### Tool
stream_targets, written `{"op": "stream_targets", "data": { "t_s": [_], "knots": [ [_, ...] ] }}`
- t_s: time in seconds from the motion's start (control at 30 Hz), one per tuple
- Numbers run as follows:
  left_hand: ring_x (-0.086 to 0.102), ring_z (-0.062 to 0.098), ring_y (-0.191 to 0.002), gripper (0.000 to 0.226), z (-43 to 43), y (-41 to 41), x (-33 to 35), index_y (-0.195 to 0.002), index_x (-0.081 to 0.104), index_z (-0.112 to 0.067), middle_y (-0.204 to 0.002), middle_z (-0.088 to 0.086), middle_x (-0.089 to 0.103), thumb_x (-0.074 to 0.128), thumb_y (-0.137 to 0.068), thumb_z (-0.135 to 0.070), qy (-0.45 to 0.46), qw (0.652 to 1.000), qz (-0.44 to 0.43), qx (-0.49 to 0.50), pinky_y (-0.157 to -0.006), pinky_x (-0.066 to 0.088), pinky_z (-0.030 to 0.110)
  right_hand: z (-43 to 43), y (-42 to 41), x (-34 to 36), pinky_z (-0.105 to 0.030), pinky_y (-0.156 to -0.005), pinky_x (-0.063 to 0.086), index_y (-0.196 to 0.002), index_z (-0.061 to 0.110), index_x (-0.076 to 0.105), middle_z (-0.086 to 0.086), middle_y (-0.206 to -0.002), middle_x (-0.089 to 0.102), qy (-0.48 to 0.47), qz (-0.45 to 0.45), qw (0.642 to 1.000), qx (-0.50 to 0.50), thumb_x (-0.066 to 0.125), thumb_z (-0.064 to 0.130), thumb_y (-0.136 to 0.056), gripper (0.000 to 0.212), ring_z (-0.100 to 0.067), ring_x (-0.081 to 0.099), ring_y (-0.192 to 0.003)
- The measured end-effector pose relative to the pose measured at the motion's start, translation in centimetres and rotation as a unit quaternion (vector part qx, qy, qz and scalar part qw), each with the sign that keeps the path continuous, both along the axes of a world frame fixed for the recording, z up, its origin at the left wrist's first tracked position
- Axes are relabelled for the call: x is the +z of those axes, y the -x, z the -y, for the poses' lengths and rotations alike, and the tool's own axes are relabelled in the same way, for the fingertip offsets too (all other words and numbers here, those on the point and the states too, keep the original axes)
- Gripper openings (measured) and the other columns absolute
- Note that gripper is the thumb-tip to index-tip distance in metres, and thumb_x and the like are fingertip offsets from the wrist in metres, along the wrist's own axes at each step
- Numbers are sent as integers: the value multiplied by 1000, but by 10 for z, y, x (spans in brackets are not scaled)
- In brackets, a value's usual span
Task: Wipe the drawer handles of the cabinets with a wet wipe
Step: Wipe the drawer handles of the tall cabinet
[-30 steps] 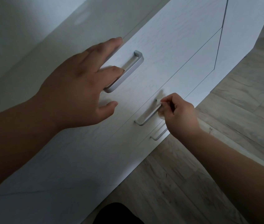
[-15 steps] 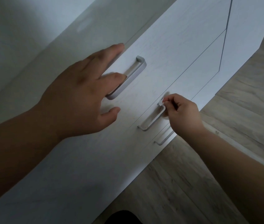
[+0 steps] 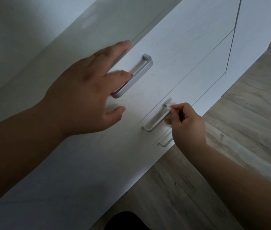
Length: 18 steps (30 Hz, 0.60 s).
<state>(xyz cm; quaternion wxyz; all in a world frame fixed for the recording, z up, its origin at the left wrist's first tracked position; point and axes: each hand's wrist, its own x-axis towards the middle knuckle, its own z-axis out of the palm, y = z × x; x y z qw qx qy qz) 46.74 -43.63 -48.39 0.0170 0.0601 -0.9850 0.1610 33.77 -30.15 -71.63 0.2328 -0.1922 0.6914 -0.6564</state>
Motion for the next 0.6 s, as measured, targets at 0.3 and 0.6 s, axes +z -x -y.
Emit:
{"op": "stream_targets", "data": {
  "t_s": [0.3, 0.6],
  "knots": [
    [38, 32, -148, 51, 1, 0, -1, -116, 60, -11, -172, 9, 17, 65, -85, -51, 31, 1000, -1, -3, -96, 49, 48, -8, -5, -2, -37, -69, 61, -104, 23, 74, 8, -74, 71, 10, -105, 993, 49, 62, 23, -103, 12, -11, 70, -70],
    [36, 31, -149, 49, 3, 0, -1, -115, 58, -13, -172, 7, 16, 65, -85, -51, 31, 999, -1, -6, -94, 53, 52, -5, -12, 0, -37, -65, 58, -104, 25, 75, 10, -70, 67, -27, -211, 972, 97, 59, 30, -104, 17, -8, 64, -63]
  ]
}}
